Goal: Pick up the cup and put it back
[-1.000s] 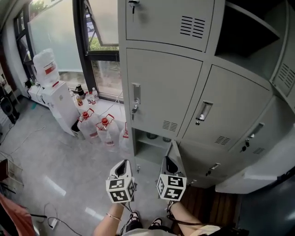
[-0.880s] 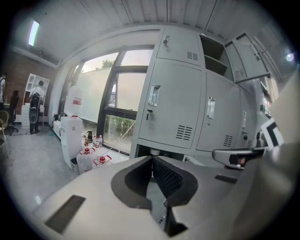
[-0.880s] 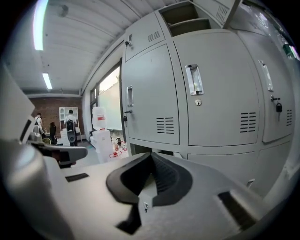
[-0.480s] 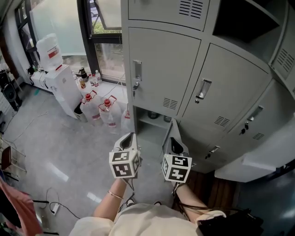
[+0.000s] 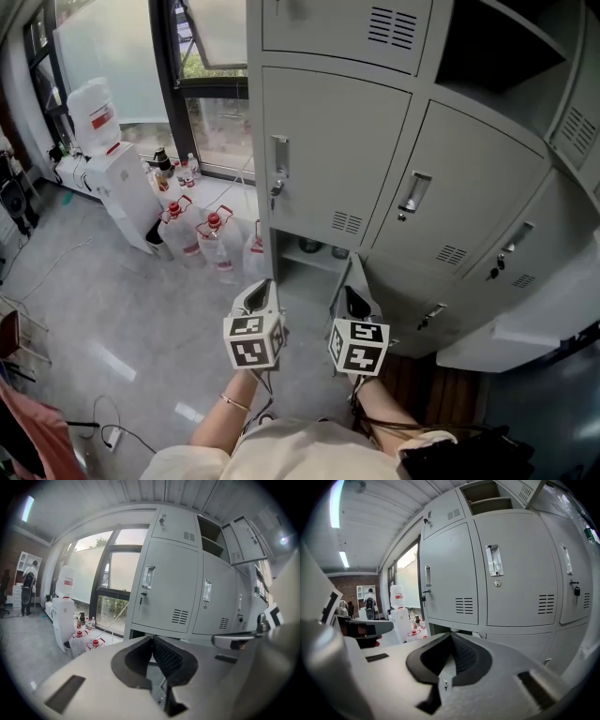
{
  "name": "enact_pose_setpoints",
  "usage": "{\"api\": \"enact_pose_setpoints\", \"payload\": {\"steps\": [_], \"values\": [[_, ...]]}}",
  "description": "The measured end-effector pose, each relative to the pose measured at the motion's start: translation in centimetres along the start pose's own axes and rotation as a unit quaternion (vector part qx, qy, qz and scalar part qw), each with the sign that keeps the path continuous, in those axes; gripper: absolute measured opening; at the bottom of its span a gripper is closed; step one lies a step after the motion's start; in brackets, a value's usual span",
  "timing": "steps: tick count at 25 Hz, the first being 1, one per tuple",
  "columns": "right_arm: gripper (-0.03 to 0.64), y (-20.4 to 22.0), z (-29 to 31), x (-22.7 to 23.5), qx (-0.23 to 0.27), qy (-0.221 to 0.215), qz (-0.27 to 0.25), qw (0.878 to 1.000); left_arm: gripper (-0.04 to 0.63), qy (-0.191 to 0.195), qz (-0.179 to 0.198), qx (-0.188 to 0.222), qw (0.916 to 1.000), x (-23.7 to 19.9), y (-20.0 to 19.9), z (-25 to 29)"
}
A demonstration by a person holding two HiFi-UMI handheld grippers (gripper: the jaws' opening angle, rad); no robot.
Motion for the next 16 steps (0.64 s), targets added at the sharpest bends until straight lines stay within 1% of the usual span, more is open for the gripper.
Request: {"api": "enact_pose_setpoints", "payload": {"steps": [16], "values": [[-0.009, 0.12, 0.29, -0.36, -0.003, 0.002, 0.007, 1.0, 0.011, 0.0, -0.002, 0.001, 1.0, -0.45, 0.13, -0.23]]}}
Point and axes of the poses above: the fingertips, and each gripper's own axes: z forward along the fingers, x to its right, y out of its underside, the point moved 7 cm from there along -z, backward along the fingers
